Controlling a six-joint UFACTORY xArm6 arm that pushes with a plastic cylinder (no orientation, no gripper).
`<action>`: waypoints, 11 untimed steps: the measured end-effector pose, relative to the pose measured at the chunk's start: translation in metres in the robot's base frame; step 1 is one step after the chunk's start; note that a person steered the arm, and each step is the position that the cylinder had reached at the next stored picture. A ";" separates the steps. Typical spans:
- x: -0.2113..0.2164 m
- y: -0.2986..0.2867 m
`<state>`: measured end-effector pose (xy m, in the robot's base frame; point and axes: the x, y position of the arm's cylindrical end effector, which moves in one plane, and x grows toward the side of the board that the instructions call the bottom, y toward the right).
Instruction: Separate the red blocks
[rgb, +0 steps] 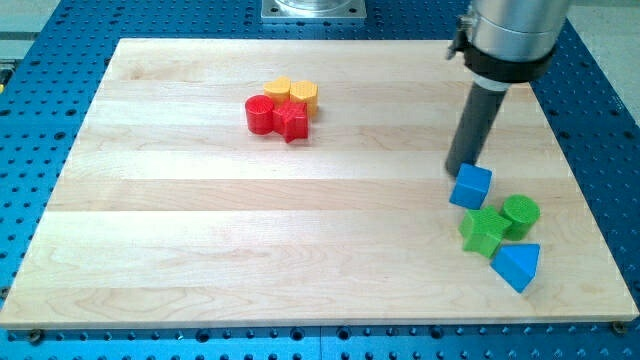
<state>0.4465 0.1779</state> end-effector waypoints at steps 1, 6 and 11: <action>0.016 0.000; -0.082 -0.243; -0.116 -0.303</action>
